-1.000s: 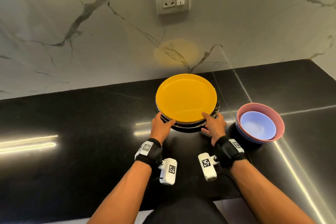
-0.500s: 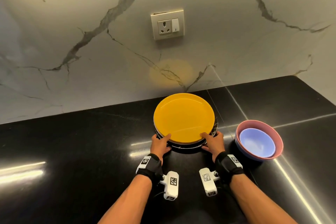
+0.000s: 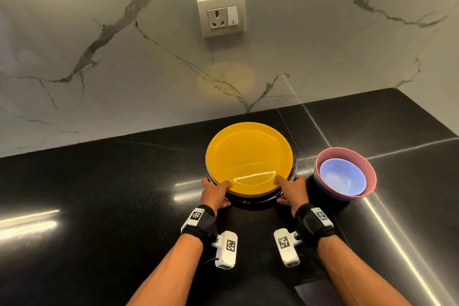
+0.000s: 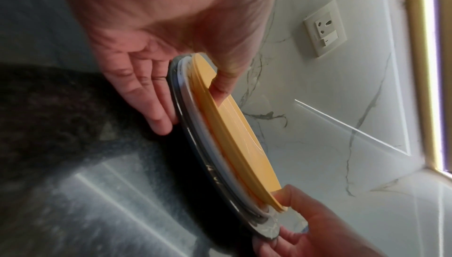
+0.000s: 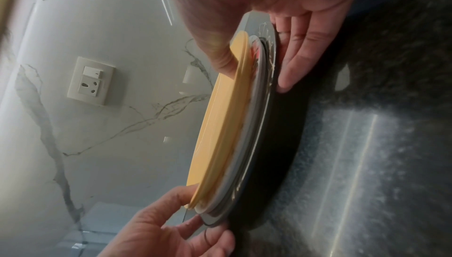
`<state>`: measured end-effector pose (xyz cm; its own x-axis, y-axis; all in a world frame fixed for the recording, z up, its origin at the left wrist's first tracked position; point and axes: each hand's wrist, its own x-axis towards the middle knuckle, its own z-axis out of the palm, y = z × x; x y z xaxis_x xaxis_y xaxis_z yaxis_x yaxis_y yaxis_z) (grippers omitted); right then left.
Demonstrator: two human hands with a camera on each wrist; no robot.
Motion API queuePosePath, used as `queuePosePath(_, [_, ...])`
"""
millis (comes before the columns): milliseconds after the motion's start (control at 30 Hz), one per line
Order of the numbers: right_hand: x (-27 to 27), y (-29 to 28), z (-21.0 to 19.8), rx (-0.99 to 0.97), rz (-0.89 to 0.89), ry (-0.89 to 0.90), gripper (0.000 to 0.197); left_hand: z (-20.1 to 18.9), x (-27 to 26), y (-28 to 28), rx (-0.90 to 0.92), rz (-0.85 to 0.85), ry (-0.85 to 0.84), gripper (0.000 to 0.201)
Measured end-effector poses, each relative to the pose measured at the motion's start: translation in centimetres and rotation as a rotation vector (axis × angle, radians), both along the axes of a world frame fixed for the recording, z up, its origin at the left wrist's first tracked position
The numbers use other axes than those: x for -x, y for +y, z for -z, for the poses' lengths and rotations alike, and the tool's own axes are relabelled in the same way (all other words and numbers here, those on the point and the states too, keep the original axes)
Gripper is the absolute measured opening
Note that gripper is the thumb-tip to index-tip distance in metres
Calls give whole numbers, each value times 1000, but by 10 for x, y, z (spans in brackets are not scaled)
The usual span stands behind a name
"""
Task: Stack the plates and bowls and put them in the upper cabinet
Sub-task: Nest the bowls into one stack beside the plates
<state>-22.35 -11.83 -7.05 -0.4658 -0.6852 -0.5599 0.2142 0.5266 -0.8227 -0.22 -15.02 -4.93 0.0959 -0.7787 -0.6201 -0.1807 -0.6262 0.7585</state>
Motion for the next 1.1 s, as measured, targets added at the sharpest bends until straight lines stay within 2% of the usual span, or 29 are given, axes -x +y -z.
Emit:
queuePosePath(233, [6,5,-1,-13,-60,-6,67,1,-3,4,-10,21,-19,59])
queuePosePath(600, [7,23,8,-21,-100,48,68,4,-15,30,-2,22,-49,59])
queuePosePath(867, [9,27,10,8,-124,85,73,3,-13,47,70,-26,-113,72])
queuePosePath(967, [9,31,7,17,-133,88,74,3,-18,55,103,-57,-118,94])
queuePosePath(1033, [7,28,1,81,-135,133,85,-4,-22,56,138,-91,-139,106])
queuePosePath(1100, [4,16,-8,343,-156,186,113,-22,-32,57,201,-167,-188,99])
